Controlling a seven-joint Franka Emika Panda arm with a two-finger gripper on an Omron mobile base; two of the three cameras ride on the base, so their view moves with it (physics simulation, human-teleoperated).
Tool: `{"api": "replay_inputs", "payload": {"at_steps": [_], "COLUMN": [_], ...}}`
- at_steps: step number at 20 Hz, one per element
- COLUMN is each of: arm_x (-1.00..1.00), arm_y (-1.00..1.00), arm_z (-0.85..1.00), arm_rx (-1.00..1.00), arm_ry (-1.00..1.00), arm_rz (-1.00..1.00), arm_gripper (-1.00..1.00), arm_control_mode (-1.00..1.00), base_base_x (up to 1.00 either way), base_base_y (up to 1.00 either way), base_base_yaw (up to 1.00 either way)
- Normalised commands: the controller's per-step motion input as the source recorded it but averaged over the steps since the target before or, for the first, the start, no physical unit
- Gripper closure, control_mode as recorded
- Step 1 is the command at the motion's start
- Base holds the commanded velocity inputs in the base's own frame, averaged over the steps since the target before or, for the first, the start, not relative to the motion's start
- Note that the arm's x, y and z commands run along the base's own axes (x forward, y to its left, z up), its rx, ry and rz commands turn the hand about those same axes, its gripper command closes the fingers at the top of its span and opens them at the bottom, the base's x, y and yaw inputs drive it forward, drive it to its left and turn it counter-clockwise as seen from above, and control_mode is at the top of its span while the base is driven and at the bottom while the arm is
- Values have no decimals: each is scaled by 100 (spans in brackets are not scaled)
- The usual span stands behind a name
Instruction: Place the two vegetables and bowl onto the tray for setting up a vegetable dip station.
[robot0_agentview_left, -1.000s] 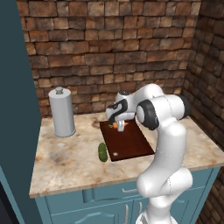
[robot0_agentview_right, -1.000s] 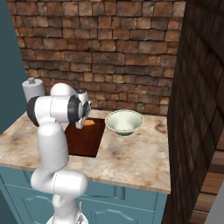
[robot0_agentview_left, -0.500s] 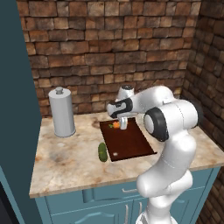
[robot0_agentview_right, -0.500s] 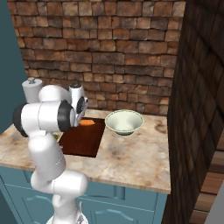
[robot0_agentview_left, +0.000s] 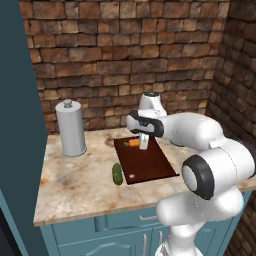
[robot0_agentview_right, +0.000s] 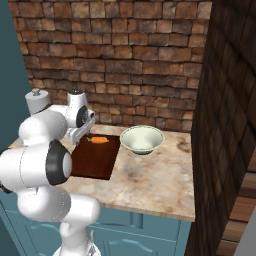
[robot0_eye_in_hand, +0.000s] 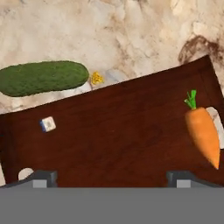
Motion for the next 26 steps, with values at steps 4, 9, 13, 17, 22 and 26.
{"api": "replay_inputs", "payload": {"at_steps": [4, 9, 13, 17, 22, 26], "arm_x": [-81, -76, -65, -34, 7, 22], "arm_y": [17, 30, 16, 24, 50, 44], "arm_z": [35, 28, 9, 0, 0, 8], "arm_rx": [2, 0, 0, 0, 0, 0], "arm_ry": [7, 2, 0, 0, 0, 0], "arm_rz": [-39, -50, -54, -47, -27, -11], "arm_gripper": [-100, -100, -100, -100, -100, -100], "arm_control_mode": [-100, -100, -100, -100, -100, -100], "base_base_x": [0, 0, 0, 0, 0, 0], "base_base_y": [0, 0, 0, 0, 0, 0], "base_base_yaw": [0, 0, 0, 0, 0, 0]}}
